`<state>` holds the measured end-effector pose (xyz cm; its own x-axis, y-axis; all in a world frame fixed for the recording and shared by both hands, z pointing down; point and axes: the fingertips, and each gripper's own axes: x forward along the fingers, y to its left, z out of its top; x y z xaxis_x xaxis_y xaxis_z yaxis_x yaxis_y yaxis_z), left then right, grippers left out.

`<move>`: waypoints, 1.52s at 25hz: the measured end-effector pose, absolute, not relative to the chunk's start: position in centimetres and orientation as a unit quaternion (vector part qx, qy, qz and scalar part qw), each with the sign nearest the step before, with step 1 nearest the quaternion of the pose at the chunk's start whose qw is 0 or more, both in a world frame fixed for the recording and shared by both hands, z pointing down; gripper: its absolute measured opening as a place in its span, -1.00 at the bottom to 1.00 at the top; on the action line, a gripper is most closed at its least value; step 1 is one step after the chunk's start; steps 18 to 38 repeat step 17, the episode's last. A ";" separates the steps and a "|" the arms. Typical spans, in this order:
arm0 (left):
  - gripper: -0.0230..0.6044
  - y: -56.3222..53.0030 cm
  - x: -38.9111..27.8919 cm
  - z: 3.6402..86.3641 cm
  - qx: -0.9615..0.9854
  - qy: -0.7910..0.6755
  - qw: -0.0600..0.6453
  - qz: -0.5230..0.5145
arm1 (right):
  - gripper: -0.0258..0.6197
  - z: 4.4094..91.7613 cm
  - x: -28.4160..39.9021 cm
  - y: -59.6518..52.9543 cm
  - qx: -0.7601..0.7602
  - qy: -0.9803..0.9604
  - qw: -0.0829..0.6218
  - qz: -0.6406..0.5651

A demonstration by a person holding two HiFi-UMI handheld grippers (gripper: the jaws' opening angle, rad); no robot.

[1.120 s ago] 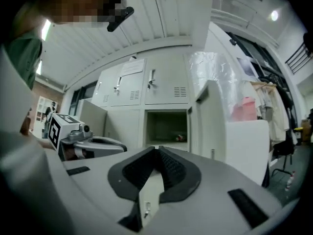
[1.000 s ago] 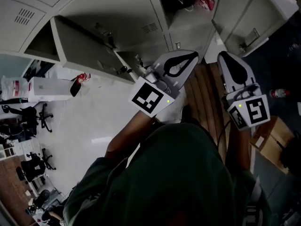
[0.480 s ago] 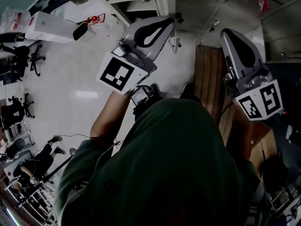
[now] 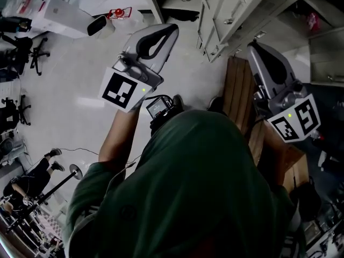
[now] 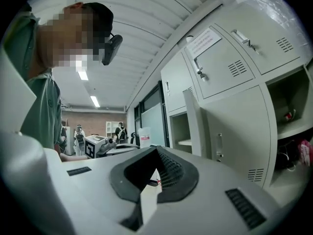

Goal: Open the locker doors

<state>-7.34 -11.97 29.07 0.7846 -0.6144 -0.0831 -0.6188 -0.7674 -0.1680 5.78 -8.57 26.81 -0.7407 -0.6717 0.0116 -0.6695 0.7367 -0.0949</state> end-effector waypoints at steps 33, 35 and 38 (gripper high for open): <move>-0.97 -11.0 -15.0 31.0 -0.941 0.326 0.084 0.029 | -0.91 27.3 -1.5 -6.4 -0.369 0.928 -0.006 -0.041; -0.97 -11.0 -15.0 31.0 -0.941 0.326 0.084 0.029 | -0.91 27.3 -1.5 -6.4 -0.369 0.928 -0.006 -0.041; -0.97 -11.0 -15.0 31.0 -0.941 0.326 0.084 0.029 | -0.91 27.3 -1.5 -6.4 -0.369 0.928 -0.006 -0.041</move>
